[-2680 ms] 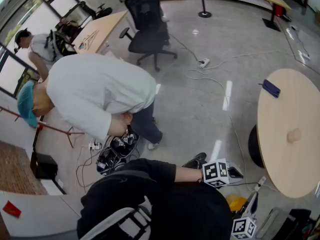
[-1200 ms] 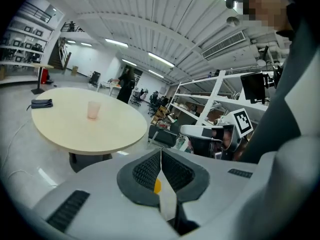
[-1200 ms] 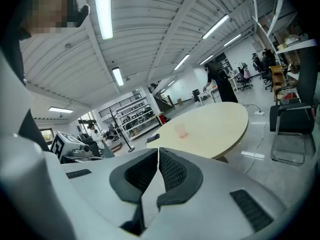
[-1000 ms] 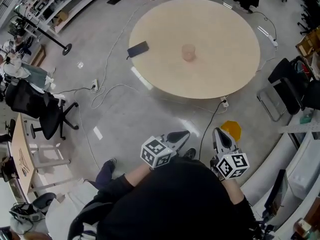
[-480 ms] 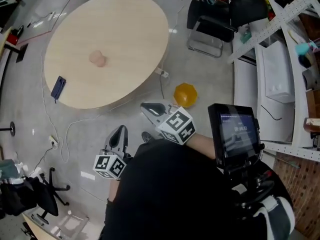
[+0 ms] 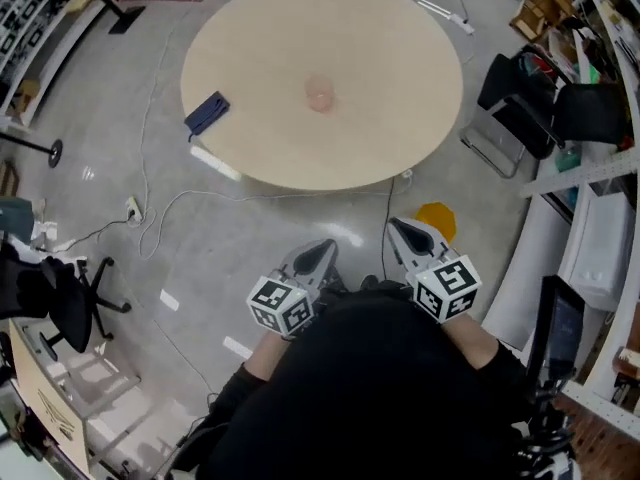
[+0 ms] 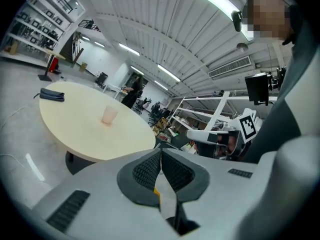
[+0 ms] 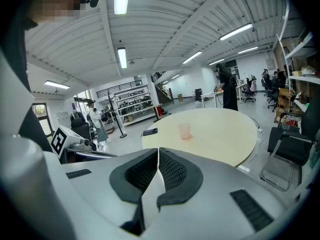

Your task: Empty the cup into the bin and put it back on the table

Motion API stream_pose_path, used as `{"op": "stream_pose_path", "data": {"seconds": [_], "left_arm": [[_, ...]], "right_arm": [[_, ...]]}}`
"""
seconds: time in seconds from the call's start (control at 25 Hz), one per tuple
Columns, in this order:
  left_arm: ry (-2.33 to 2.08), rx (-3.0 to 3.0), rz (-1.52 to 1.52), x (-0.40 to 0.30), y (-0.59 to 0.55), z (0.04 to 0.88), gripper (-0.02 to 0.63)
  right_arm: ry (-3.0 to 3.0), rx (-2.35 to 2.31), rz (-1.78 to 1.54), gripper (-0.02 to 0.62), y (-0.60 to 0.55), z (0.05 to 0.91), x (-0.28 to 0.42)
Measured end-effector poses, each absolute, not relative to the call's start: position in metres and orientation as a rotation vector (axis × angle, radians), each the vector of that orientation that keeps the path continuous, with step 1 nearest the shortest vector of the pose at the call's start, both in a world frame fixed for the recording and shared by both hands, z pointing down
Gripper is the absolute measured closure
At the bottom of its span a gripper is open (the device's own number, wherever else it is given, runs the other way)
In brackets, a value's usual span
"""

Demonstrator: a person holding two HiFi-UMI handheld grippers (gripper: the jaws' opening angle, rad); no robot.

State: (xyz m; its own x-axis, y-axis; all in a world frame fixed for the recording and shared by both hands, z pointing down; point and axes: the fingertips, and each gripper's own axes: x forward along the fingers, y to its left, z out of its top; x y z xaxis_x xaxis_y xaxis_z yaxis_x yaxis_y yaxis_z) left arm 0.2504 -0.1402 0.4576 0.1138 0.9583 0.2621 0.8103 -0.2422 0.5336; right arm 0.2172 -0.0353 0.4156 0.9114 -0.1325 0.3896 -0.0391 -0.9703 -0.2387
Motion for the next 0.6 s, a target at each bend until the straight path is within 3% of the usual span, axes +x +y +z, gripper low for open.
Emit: {"op": "stream_pose_path", "data": {"seconds": [0.6], "left_arm": [[1.683, 2.219, 0.854, 0.349, -0.159, 0.476, 0.581]], "right_arm": [[0.161, -2.763, -0.542, 0.580, -0.042, 0.444, 0.307]]}}
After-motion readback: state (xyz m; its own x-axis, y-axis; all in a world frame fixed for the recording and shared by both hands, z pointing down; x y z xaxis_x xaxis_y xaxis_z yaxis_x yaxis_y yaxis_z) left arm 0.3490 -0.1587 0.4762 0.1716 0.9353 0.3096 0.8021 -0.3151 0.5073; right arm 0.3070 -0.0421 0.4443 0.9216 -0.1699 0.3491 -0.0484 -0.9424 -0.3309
